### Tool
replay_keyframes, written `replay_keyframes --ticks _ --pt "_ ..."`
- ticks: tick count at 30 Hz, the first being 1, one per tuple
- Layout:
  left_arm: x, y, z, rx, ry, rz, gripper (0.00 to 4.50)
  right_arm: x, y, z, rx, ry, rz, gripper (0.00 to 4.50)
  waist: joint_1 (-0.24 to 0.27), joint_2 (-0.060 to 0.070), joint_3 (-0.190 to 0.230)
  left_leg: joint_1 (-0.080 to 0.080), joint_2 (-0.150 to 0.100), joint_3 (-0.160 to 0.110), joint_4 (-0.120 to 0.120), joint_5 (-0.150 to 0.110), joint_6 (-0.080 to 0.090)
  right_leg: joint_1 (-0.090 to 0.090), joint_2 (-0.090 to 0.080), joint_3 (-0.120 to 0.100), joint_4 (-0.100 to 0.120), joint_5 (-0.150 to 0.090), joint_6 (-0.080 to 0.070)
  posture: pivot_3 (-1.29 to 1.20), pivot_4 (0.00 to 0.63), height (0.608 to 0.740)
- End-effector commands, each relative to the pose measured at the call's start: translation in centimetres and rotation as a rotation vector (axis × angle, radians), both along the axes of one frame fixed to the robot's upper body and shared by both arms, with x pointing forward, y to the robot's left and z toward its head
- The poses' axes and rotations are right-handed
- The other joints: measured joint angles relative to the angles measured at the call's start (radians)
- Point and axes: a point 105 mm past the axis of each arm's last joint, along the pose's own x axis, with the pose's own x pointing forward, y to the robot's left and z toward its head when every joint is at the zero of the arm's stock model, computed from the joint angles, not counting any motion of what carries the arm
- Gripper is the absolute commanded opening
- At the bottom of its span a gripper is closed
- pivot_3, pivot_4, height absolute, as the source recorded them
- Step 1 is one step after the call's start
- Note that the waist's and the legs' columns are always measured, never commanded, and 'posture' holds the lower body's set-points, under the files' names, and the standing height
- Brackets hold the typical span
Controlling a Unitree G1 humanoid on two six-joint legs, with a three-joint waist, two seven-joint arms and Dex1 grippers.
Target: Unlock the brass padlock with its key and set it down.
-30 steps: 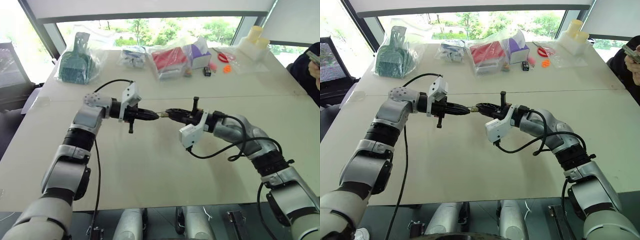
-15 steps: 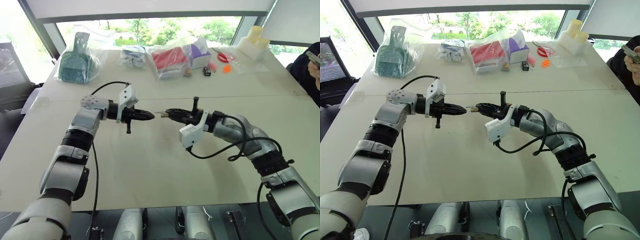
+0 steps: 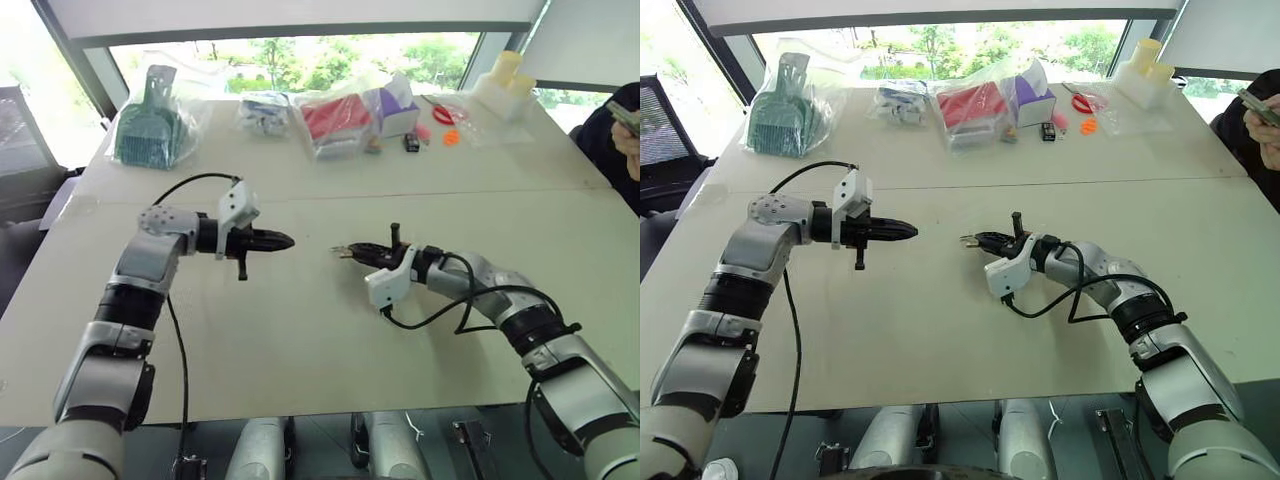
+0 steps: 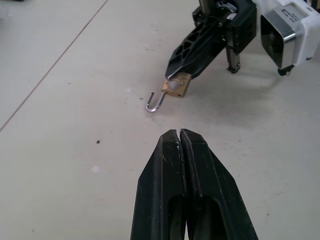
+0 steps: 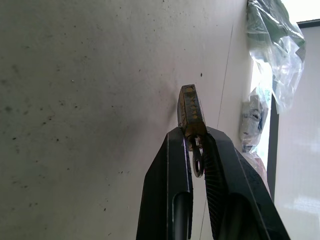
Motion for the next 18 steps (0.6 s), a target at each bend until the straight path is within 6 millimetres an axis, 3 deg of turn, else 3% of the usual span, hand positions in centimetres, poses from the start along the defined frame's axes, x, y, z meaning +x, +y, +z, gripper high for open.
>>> replay_keyframes --ticks 1,6,11,18 --pt "-0.6 0.2 1.5 -0.025 -0.043 -0.001 0.00 0.0 0.7 1.3 0.032 -0.023 0.027 1.73 0.000 0.000 0.000 0.000 0.000 0.000 0.000 0.000 0.000 0.000 0.000 0.000 0.000 0.000 0.000 0.00 0.150 0.740" --pt "-1.4 0.3 1.8 -0.041 -0.016 0.001 0.00 -1.2 -0.6 1.0 -0.008 0.107 0.006 4.30 0.002 0.000 0.000 0.001 0.000 -0.002 0.000 0.000 0.000 0.001 0.000 0.000 0.000 0.000 0.000 0.00 0.150 0.740" --pt "-1.9 0.4 1.9 -0.037 -0.015 0.001 0.00 -2.6 -2.3 3.3 0.156 0.373 -0.093 4.41 0.011 0.000 0.000 0.004 0.001 -0.005 0.000 0.000 0.001 0.005 0.000 0.000 -0.002 0.000 0.000 0.00 0.150 0.740" --pt "-2.8 1.3 1.6 -0.020 -0.006 0.019 0.00 -5.3 -4.4 4.6 0.342 0.836 -0.252 4.41 0.013 0.000 0.000 0.009 0.002 -0.005 0.000 -0.001 0.001 0.008 0.000 0.000 -0.001 0.000 0.000 0.00 0.150 0.740"
